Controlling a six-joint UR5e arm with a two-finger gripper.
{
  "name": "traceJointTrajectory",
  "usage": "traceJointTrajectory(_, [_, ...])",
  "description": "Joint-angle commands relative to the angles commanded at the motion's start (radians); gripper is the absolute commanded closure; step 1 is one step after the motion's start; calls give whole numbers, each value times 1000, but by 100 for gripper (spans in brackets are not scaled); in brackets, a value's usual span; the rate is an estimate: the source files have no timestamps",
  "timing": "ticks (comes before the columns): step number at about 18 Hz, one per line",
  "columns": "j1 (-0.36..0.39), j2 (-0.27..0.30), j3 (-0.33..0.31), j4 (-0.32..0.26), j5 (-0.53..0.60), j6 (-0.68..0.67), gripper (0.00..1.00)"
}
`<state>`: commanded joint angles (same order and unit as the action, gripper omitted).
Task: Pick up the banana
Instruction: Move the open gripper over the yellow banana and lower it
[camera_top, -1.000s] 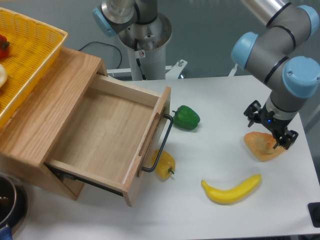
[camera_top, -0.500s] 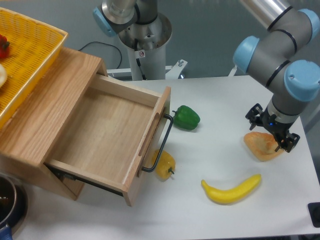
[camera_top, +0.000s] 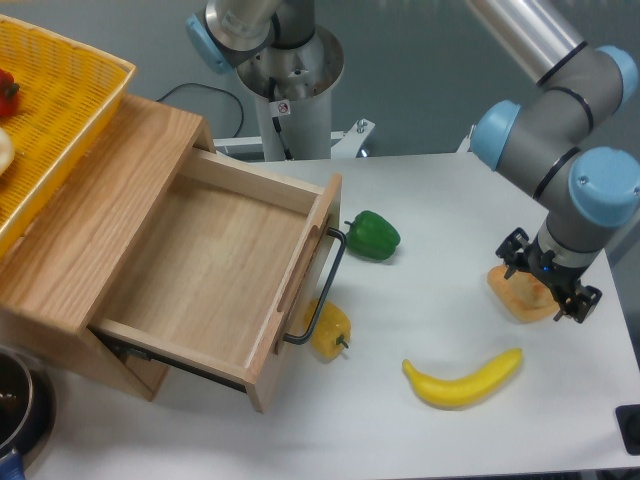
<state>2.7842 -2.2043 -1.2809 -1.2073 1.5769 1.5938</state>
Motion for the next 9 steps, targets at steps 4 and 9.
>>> traceJointTrajectory(4, [-38, -43, 0, 28, 2, 12, 2])
traceJointTrajectory(9, [-60, -75, -2, 75, 2, 32, 4])
